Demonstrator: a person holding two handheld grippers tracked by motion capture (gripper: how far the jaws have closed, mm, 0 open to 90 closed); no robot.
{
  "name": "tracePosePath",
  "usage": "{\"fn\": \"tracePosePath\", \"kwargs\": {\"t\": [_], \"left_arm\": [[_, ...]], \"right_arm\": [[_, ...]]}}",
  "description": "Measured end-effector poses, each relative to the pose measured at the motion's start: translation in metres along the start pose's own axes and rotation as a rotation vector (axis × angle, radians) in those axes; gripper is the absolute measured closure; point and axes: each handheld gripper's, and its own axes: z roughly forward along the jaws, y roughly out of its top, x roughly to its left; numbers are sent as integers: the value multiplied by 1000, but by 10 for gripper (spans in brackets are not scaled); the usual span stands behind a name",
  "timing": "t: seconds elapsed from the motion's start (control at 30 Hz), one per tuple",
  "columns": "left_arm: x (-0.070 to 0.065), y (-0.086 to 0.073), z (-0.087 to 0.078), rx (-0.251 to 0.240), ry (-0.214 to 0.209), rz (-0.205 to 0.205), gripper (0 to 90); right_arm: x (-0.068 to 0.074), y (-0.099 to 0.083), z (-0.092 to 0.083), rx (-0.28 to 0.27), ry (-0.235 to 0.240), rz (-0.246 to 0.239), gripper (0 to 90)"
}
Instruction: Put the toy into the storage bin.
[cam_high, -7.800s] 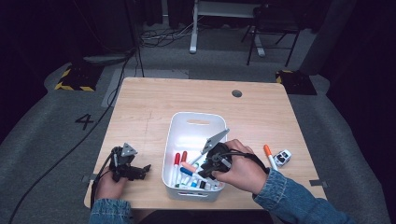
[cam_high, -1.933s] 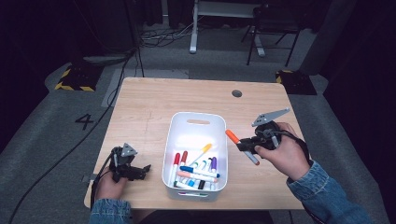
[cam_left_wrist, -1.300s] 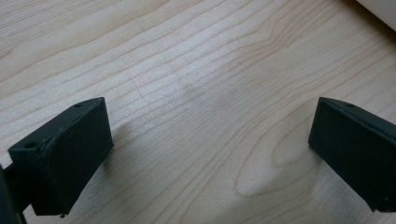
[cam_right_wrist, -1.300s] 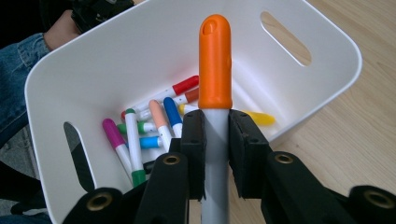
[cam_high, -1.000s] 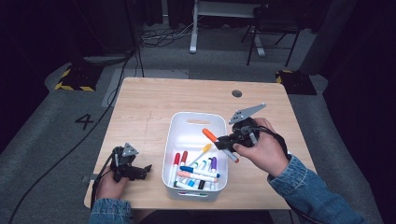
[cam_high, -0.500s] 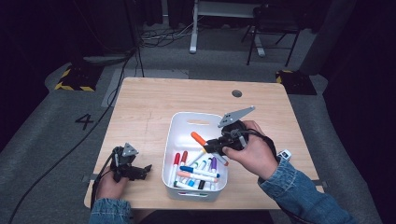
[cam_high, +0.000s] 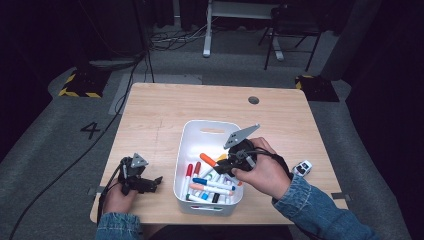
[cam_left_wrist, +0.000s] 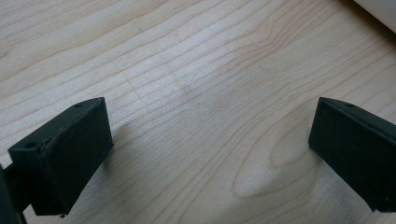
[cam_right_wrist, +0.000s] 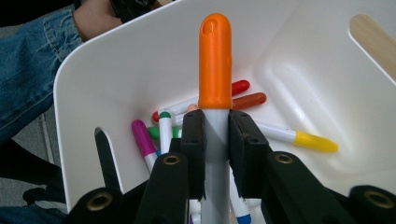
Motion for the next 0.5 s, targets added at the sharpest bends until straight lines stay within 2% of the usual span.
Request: {"fn": "tracePosePath", "kwargs": {"t": [0.23, 0.5], "left_arm": [[0, 0, 0, 0, 0, 1, 0], [0, 0, 0, 1, -1, 0, 0]], "right_arm": [[5, -3, 10, 38, -2, -17, 775], [9, -7, 26, 72, 14, -75, 774]]}}
